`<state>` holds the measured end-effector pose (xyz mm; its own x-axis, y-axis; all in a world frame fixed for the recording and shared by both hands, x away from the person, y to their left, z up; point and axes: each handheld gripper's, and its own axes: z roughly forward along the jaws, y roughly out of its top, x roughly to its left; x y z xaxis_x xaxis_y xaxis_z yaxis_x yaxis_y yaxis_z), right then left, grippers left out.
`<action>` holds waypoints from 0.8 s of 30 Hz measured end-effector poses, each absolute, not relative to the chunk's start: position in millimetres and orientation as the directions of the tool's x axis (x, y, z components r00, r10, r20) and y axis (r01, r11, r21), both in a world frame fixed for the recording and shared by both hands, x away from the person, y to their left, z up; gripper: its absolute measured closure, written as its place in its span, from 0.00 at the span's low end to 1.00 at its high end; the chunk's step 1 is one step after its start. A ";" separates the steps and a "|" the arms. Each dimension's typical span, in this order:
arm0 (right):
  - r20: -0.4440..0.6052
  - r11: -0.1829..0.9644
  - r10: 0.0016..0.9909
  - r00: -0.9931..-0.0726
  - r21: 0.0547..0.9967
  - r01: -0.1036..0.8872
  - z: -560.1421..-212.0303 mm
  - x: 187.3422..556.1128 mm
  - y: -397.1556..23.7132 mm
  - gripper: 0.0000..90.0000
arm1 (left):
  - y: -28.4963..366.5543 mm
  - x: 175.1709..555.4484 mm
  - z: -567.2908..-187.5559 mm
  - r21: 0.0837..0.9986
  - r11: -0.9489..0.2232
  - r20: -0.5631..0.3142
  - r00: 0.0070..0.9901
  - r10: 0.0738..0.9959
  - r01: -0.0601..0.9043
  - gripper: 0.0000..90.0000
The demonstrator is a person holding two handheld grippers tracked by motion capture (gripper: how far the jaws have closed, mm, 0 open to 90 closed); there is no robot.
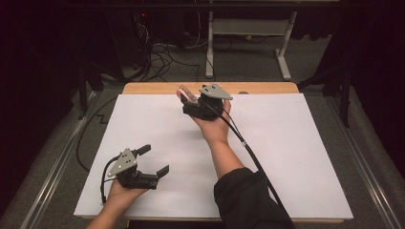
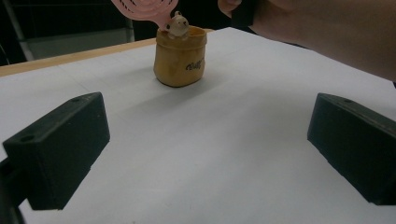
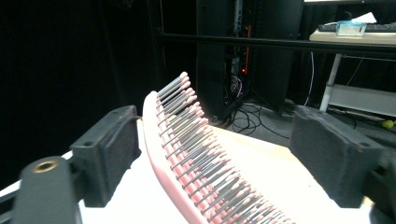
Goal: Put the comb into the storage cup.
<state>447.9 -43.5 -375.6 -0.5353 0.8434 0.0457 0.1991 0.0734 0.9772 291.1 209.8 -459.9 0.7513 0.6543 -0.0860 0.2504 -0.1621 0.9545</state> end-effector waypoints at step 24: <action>0.024 0.097 0.828 -0.561 0.978 0.184 -370.0 413.6 -72.3 0.00 | 215.1 294.0 -460.1 0.954 -0.151 -0.093 0.733 0.673 0.260 0.00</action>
